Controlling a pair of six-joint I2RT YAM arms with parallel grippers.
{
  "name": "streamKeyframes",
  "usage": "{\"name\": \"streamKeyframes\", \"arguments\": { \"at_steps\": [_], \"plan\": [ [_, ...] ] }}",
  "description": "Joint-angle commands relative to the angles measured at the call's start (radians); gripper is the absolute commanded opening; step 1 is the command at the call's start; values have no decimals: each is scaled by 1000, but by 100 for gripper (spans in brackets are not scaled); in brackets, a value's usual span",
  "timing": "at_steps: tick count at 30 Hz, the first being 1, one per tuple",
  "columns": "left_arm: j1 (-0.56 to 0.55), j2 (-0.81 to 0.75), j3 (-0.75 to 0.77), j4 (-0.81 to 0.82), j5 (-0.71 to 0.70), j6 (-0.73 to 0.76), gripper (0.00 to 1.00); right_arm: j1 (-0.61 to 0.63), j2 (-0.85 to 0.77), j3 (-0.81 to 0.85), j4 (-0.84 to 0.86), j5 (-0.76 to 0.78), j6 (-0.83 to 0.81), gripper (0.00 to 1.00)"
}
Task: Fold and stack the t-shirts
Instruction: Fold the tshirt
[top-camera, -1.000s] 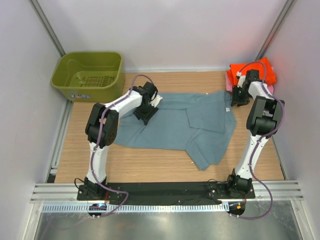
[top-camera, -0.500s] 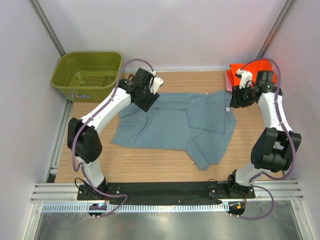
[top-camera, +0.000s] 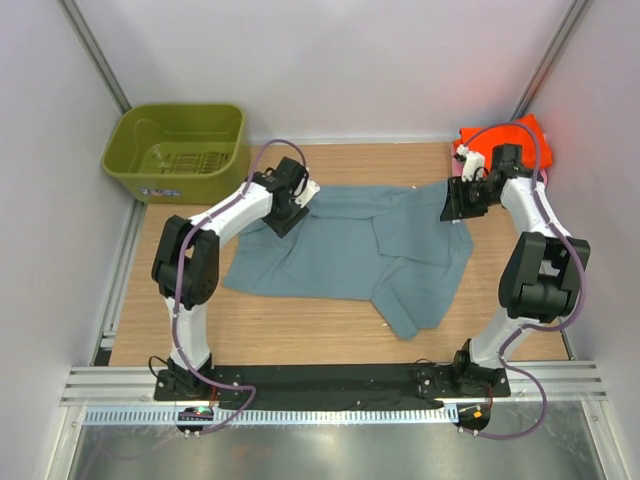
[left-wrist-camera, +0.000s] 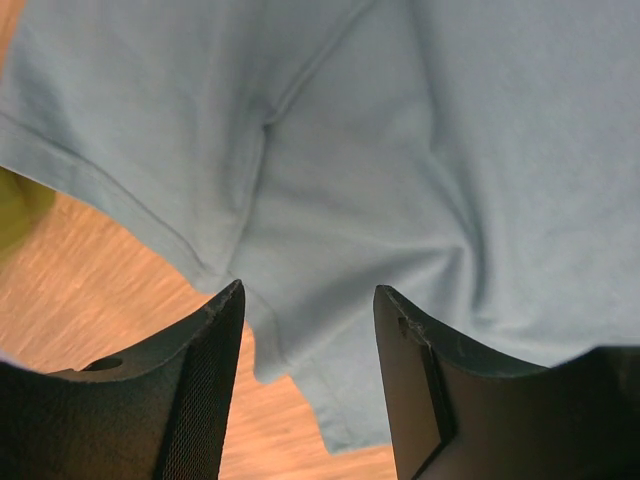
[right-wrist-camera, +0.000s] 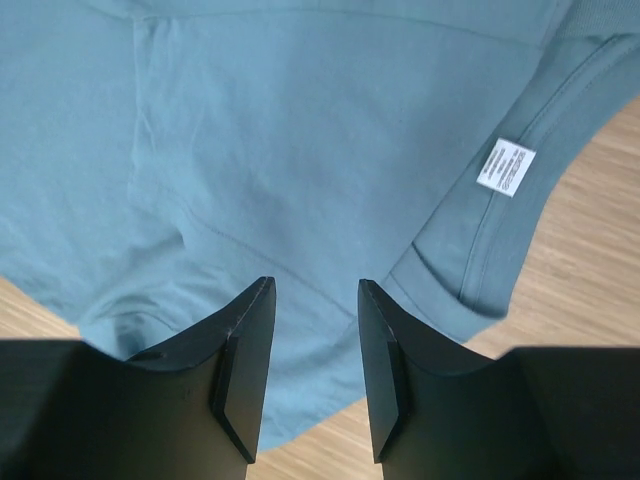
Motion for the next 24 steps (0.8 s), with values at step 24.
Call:
{"name": "streamKeyframes", "arguments": {
  "at_steps": [24],
  "plan": [
    [162,338,344,78,-120,5,57,95,392,312,144,178,103,45]
  ]
}}
